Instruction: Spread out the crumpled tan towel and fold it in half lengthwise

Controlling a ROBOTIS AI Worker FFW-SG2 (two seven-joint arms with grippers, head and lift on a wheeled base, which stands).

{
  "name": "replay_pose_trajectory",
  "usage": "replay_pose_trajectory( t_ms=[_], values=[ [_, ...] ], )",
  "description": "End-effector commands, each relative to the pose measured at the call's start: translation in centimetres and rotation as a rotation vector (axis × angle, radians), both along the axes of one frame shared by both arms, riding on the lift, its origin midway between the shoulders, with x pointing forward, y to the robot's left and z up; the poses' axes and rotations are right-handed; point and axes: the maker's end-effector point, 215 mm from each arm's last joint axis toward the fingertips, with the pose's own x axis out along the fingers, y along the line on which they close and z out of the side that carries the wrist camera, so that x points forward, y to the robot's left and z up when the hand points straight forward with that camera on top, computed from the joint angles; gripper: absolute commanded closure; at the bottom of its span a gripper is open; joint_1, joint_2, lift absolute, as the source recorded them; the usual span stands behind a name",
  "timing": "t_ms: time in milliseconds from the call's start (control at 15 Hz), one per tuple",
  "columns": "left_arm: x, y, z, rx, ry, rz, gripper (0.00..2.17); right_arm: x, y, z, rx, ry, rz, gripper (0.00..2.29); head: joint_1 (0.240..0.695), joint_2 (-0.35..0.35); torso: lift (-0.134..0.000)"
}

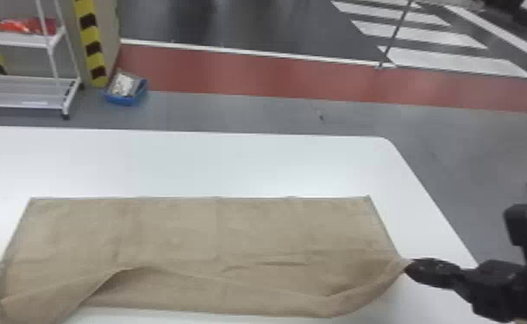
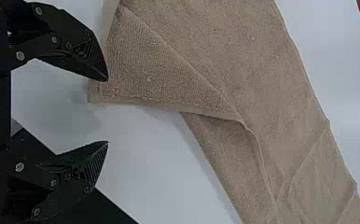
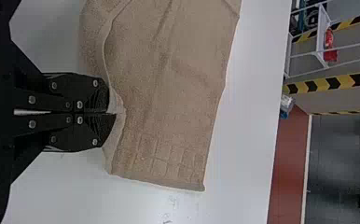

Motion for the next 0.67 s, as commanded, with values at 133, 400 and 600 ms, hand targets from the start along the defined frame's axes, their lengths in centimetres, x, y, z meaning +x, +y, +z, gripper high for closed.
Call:
replay_pose_trajectory(
  t_ms=[133, 400, 600],
  values=[
    [0.75, 0.11, -0.55, 0.01, -0.002, 0.001, 0.48, -0.02, 0.21, -0.02, 0.008, 0.001, 0.003, 2.0, 0.695, -0.222, -0.124],
    [1.27, -0.17, 0.21, 0.0, -0.012, -0.012, 0.48, -0.13, 0.26, -0.13, 0.011, 0.004, -0.002, 2.0, 0.695, -0.222, -0.124],
    [1.26, -0.39, 0.28, -0.006, -0.01, -0.019, 0.48, -0.08, 0.29, -0.1, 0.012, 0.003, -0.002, 2.0, 0.695, -0.223, -0.124]
  ],
)
